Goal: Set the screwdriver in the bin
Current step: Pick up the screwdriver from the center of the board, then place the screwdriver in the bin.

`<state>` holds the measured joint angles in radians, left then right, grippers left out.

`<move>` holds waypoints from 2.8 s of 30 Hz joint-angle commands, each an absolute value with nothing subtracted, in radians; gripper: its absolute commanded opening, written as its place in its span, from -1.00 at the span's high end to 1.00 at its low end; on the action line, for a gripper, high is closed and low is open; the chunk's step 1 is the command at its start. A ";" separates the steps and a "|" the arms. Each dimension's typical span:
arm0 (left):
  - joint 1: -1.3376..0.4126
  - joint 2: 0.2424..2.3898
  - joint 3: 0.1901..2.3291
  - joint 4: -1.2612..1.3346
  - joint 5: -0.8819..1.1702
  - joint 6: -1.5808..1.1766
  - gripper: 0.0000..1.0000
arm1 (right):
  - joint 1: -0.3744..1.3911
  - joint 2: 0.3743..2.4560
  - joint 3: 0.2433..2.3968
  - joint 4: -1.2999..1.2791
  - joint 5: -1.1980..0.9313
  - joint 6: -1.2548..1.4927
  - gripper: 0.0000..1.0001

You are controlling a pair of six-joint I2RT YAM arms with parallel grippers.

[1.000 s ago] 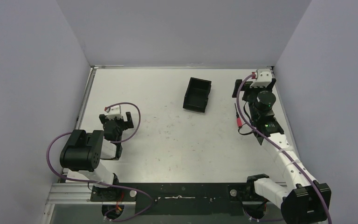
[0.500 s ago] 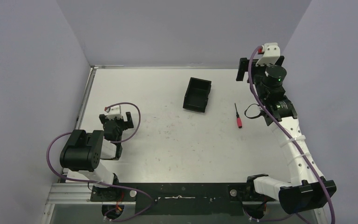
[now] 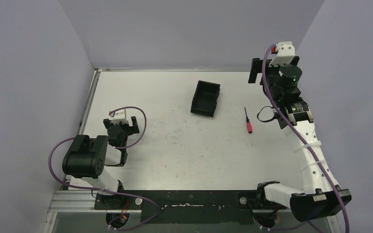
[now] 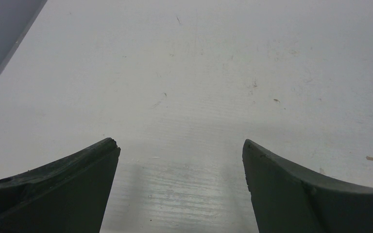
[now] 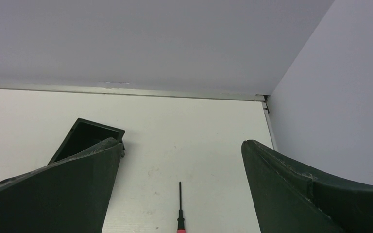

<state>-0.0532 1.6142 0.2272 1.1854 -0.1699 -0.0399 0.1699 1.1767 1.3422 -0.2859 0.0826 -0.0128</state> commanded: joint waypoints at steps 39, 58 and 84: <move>-0.054 1.611 0.252 1.213 -0.156 -0.037 -0.94 | 0.021 1.748 1.166 -0.463 -0.036 0.161 -0.74; -0.054 1.610 0.252 1.212 -0.156 -0.037 -0.94 | 0.028 1.861 1.164 -0.472 -0.003 0.146 0.62; -0.054 1.610 0.252 1.213 -0.156 -0.035 -0.94 | 0.030 1.592 1.575 -0.777 0.088 0.177 1.00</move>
